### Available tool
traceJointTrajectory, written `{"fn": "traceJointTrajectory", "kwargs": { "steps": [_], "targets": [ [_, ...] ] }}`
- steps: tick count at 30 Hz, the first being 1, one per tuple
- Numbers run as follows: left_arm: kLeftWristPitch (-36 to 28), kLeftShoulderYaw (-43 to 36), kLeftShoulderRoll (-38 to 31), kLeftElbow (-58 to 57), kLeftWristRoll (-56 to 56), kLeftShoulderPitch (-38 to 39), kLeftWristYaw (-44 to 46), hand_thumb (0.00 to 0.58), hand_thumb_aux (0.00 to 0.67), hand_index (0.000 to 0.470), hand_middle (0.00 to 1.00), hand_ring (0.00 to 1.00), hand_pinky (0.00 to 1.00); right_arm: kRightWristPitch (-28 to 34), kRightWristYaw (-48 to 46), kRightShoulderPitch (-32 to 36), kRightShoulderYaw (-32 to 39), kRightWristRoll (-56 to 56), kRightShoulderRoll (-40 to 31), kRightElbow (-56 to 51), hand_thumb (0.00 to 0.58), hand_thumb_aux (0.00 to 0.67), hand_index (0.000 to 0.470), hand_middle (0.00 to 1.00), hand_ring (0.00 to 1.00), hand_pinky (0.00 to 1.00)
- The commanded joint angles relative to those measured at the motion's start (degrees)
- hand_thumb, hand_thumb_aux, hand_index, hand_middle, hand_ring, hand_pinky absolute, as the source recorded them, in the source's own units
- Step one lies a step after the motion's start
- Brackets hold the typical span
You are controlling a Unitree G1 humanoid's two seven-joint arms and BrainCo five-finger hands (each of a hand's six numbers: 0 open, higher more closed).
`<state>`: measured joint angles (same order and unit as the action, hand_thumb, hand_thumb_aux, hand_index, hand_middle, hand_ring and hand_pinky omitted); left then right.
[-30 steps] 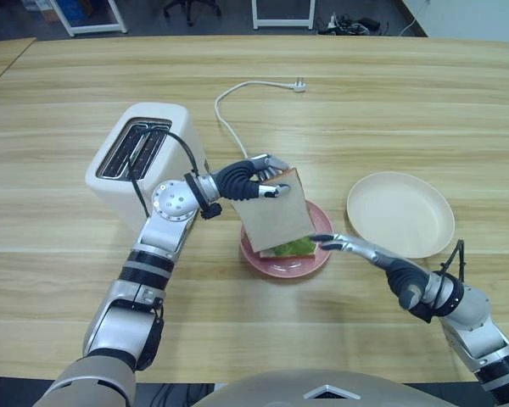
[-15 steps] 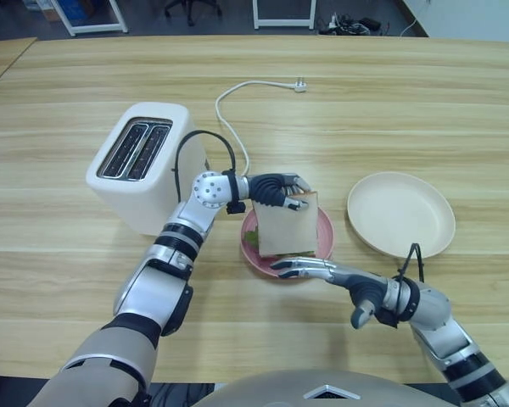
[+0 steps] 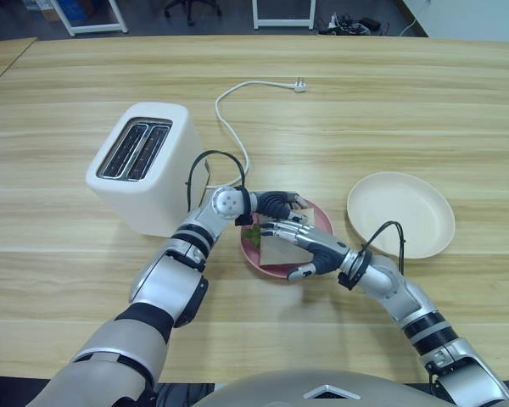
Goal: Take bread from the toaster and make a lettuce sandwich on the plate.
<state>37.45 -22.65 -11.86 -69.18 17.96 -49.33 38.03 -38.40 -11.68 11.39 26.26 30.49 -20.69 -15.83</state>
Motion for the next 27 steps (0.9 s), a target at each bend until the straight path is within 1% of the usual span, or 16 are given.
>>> {"fn": "traceJointTrajectory", "kwargs": {
  "steps": [1,7,8,9,10,11,12,13,14,15,18,22,25,27],
  "targets": [
    [-0.3,-0.8,1.8,-1.7,2.1,-1.0,-1.4,0.580,0.670,0.470,1.00,1.00,1.00,4.8,-4.0,-2.7,4.6,6.7,-3.7,-8.3,0.000,0.000,0.000,0.00,0.00,0.00],
    [-2.1,-0.2,2.8,-3.3,3.1,-2.5,-5.4,0.580,0.670,0.470,1.00,1.00,1.00,6.2,-5.7,-1.7,8.6,8.2,-5.2,-14.5,0.000,0.000,0.000,0.00,0.00,0.00],
    [-2.4,-0.2,2.8,-3.5,3.3,-2.9,-6.4,0.576,0.617,0.433,1.00,1.00,1.00,6.3,-5.9,-1.5,9.0,8.2,-5.2,-15.6,0.000,0.000,0.000,0.00,0.00,0.00],
    [-2.6,-0.2,2.8,-3.6,3.5,-3.2,-7.4,0.517,0.449,0.315,1.00,1.00,1.00,6.3,-5.9,-1.2,9.4,8.3,-5.1,-16.7,0.000,0.000,0.000,0.00,0.00,0.00],
    [-2.7,-0.1,2.9,-3.6,3.5,-3.4,-7.9,0.501,0.423,0.297,0.88,0.88,0.88,6.3,-5.5,-0.8,9.9,8.6,-4.8,-17.9,0.000,0.000,0.000,0.00,0.00,0.00],
    [-2.5,-0.1,2.9,-3.6,3.4,-3.5,-8.0,0.517,0.449,0.315,0.83,0.83,0.83,6.4,-5.1,-0.5,10.4,8.9,-4.4,-19.1,0.000,0.000,0.000,0.00,0.00,0.00],
    [-2.2,-0.2,2.9,-3.5,3.5,-3.4,-8.2,0.478,0.389,0.273,0.71,0.71,0.71,6.5,-4.9,-0.1,10.9,9.2,-4.0,-20.2,0.000,0.000,0.000,0.00,0.00,0.00],
    [-2.2,-0.2,3.0,-3.4,3.7,-3.5,-9.1,0.112,0.068,0.048,0.49,0.49,0.49,6.3,-4.7,0.3,11.4,9.2,-3.6,-21.6,0.000,0.000,0.000,0.00,0.00,0.00],
    [-2.4,-0.3,3.2,-3.3,4.0,-3.7,-10.2,0.000,0.000,0.000,0.28,0.28,0.28,6.1,-4.7,0.6,11.9,9.1,-3.2,-22.9,0.000,0.000,0.000,0.00,0.00,0.00],
    [-2.7,-0.1,3.2,-3.4,4.2,-4.1,-11.5,0.000,0.000,0.000,0.00,0.00,0.00,5.9,-4.5,0.9,12.4,9.0,-2.7,-24.4,0.000,0.000,0.000,0.00,0.00,0.00],
    [-3.3,1.4,2.8,-3.1,3.4,-5.6,-13.7,0.000,0.000,0.000,0.00,0.00,0.00,6.4,-3.3,1.8,13.7,9.9,-1.8,-28.5,0.000,0.000,0.000,0.00,0.00,0.00],
    [-4.3,3.1,1.7,-2.5,2.8,-7.8,-17.6,0.000,0.000,0.000,0.00,0.00,0.00,6.3,-2.7,2.4,14.5,9.9,-1.4,-30.7,0.000,0.000,0.000,0.00,0.00,0.00],
    [-5.6,3.2,0.0,-2.0,4.2,-9.8,-24.1,0.000,0.000,0.000,0.00,0.00,0.00,5.8,-2.4,2.9,14.9,9.5,-1.2,-31.8,0.000,0.000,0.000,0.00,0.00,0.00],
    [-6.3,2.5,-1.7,-1.2,6.8,-11.3,-31.3,0.000,0.000,0.000,0.00,0.00,0.00,5.5,-2.2,3.2,15.0,9.2,-1.1,-32.5,0.000,0.000,0.000,0.00,0.00,0.00]
  ]
}}
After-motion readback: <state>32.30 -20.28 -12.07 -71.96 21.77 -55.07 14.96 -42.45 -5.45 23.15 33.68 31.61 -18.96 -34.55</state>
